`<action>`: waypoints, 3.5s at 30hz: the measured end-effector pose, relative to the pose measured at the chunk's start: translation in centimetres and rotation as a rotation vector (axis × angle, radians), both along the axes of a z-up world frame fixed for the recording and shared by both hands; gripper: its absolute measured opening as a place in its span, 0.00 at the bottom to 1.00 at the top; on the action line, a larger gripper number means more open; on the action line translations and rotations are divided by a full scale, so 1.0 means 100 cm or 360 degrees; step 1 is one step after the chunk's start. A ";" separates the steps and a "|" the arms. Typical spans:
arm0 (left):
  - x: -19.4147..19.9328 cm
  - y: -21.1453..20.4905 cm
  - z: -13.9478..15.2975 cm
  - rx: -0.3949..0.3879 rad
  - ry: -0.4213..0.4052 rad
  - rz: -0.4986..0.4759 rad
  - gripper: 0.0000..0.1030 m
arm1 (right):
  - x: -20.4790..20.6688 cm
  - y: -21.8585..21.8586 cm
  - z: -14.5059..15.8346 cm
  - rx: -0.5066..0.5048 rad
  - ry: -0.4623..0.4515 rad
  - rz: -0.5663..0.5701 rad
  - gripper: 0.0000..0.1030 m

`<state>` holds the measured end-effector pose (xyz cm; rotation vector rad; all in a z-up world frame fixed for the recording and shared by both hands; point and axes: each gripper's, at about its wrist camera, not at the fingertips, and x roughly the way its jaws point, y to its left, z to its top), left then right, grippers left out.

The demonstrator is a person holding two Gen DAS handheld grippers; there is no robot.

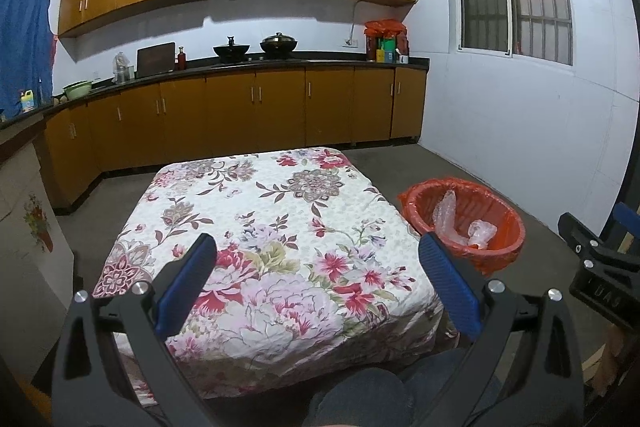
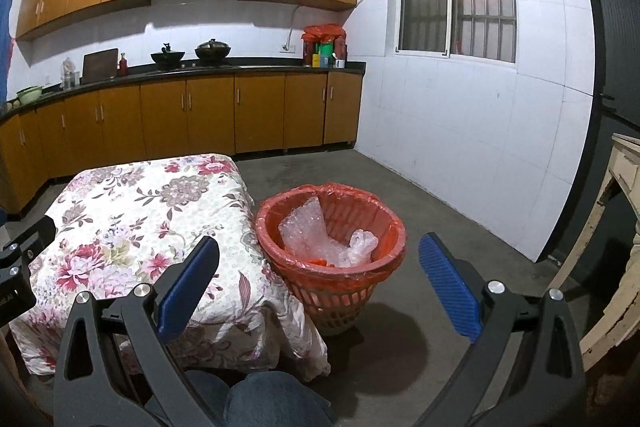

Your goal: Collect trash

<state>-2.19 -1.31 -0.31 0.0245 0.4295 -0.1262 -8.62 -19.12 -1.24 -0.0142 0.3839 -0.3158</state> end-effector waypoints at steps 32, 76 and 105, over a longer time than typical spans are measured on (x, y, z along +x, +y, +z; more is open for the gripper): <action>-0.014 0.003 -0.005 0.0037 -0.0050 0.0083 0.96 | -0.009 0.003 -0.008 0.0033 0.0014 -0.0011 0.96; -0.017 0.002 -0.006 0.0042 -0.0055 0.0076 0.96 | -0.009 0.002 -0.008 0.0041 0.0017 -0.0010 0.96; -0.019 0.000 -0.010 0.0043 -0.0045 0.0073 0.96 | -0.011 0.003 -0.009 0.0046 0.0022 -0.0012 0.96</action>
